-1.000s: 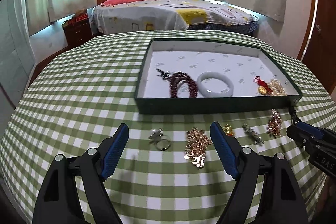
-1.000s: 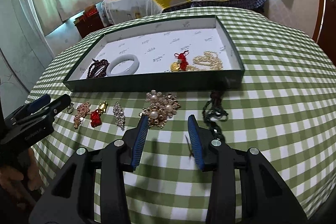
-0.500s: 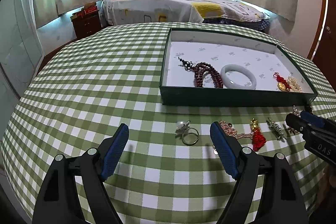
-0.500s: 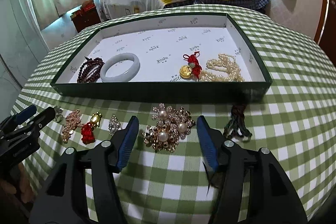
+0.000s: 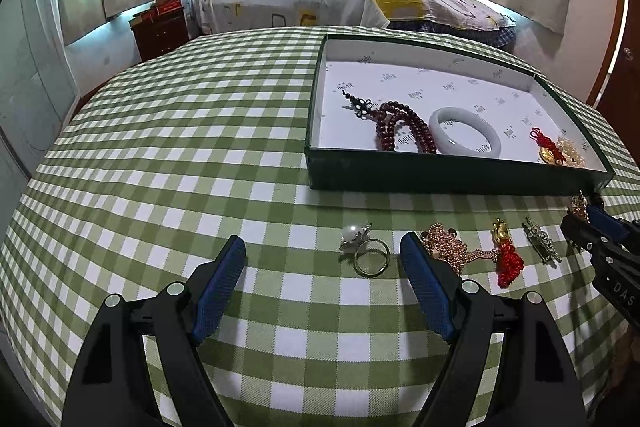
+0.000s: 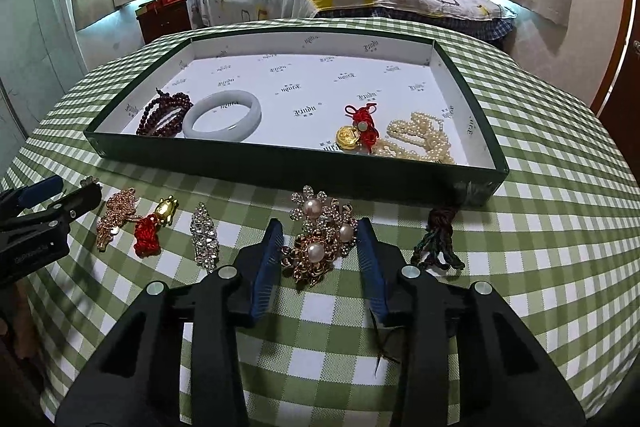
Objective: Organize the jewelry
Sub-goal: 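Move the right tool to the pearl brooch while the left tool reaches the silver ring, then grasp the pearl brooch with the right tool while the left tool grasps the ring, lift toward tray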
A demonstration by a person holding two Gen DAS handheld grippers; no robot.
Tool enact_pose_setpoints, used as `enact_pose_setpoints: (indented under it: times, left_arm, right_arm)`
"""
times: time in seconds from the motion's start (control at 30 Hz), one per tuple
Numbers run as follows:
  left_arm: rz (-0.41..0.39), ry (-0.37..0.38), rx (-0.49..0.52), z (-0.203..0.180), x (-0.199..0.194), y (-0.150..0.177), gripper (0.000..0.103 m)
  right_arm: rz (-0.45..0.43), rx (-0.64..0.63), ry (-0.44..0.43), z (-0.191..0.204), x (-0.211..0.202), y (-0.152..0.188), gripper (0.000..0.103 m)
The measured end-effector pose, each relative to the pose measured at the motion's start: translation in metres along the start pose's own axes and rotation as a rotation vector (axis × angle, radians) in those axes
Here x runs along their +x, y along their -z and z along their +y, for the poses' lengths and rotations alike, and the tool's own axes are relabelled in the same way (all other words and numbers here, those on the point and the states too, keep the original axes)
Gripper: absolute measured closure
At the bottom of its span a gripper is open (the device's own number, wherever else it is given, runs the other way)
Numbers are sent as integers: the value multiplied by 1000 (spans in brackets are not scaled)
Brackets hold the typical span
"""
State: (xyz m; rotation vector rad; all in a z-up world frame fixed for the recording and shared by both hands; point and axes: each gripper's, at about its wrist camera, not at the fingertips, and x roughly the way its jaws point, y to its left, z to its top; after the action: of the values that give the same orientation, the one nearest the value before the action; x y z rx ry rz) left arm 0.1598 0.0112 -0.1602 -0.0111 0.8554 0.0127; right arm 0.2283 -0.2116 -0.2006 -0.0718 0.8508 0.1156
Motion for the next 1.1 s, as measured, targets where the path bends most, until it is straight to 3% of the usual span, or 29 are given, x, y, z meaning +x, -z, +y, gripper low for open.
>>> enact_pose_setpoints:
  times: [0.13,0.73,1.1]
  left_arm:
    - [5,15,-2,1,0,1,28]
    - [-21,75,42,-8,-6,4,75]
    - [-24,92,39,-6,-7,4,76]
  right_arm:
    - [-3,3,-6,-1,-1,1,66]
    - [-10,8,-14,-2,-3,2,66]
    - [-14,13,-22,-2,-3,0,67]
